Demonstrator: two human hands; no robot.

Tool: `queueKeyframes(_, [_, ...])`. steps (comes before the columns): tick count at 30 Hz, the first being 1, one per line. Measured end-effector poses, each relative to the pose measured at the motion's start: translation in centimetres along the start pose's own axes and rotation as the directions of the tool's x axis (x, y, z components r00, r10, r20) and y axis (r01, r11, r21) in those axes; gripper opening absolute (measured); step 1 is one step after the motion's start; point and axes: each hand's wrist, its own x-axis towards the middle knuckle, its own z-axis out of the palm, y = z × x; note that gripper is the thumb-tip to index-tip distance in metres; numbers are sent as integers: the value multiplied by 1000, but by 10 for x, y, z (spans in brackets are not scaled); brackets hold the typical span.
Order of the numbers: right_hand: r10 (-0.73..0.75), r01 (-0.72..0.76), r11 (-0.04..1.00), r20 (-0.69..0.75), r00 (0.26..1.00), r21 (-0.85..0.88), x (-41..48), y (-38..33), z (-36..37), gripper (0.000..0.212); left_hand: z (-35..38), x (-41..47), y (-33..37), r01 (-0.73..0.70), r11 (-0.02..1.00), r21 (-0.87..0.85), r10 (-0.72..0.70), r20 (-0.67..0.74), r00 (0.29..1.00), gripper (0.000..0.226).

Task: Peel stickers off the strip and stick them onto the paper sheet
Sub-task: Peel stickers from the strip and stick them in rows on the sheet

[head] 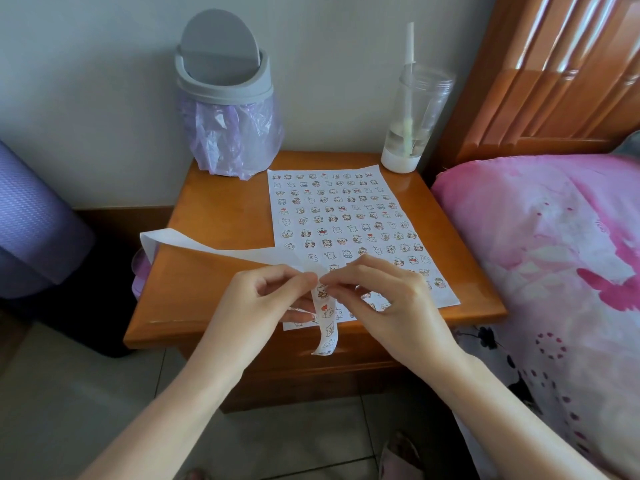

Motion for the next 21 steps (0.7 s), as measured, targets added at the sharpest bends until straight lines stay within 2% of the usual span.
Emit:
queueKeyframes(10, [35, -35, 999, -6, 999, 30, 0, -1, 1, 13, 1, -1, 0, -42, 998, 38, 42, -4, 999, 13])
queueKeyframes(16, [194, -192, 977, -17, 981, 89, 2, -5, 1, 9, 1, -3, 0, -54, 997, 62, 56, -20, 998, 17])
queueKeyframes(21, [247, -252, 955, 47, 968, 160, 5, -7, -3, 7, 2, -3, 1, -31, 999, 31, 31, -8, 999, 18])
